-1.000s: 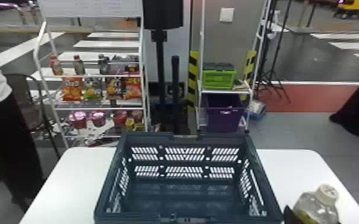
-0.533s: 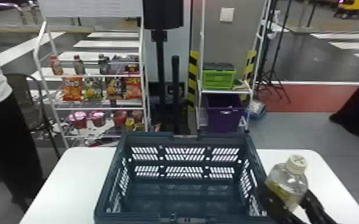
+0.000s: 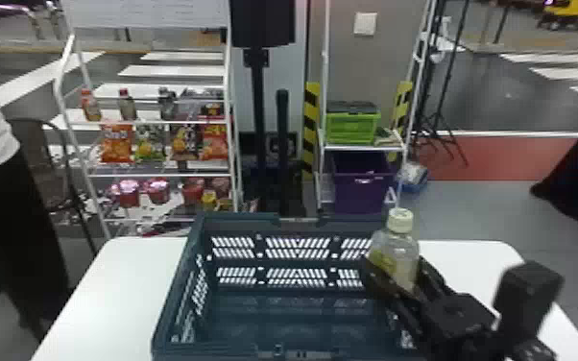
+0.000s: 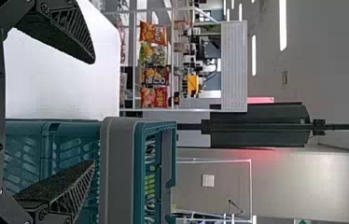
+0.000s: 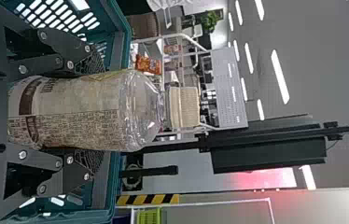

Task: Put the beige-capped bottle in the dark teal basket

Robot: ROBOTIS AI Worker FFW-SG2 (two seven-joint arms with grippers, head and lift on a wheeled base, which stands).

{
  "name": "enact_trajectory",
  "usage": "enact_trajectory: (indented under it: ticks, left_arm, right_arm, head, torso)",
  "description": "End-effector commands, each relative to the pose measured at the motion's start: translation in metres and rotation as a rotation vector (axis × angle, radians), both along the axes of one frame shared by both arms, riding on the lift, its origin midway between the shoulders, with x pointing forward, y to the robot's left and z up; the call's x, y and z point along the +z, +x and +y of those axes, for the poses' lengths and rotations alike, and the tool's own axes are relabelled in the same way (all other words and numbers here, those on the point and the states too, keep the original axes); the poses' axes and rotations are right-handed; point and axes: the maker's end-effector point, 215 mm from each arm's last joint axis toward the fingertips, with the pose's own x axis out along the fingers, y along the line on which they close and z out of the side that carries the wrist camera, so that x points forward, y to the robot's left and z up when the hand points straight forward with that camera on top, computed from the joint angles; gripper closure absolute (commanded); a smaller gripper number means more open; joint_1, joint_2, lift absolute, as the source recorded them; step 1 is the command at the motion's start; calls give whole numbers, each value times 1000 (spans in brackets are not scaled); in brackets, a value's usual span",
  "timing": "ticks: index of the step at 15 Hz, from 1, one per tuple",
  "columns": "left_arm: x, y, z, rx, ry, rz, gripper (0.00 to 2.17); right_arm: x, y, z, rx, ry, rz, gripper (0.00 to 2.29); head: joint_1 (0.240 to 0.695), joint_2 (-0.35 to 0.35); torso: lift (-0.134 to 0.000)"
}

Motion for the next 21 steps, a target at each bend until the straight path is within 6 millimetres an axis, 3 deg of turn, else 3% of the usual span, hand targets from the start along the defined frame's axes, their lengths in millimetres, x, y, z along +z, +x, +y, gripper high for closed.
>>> enact_trajectory:
  ticks: [1,3,4,8,14,21]
  left_arm:
    - [-1,0,2,2,-1,-1,117]
    - [-2,2,2,0,-5,-3,117]
    - [-3,2,2,0,-4,-2,117]
    - [-5,3,3,0,-8,1,117]
    - [-5,7,7,7,-8,1,117]
    - [-4,9,11,12,-13,-2,117]
  right_arm:
    - [-4,17,30,27,-6,77,2172]
    - [-5,32,66,23,-12,137,2172]
    - [-17,35,78,35,-38,196,2172]
    - [-49,48,108,77,-148,374,2172]
    - [-110,69,99,70,-291,567,2172]
    - [-137,89,89,62,-334,651,2084]
  head:
    - [499,0]
    - [499,0]
    - [499,0]
    - [499,0]
    - [499,0]
    - [499,0]
  torso:
    - [0]
    - [0]
    - [0]
    - [0]
    - [0]
    - [0]
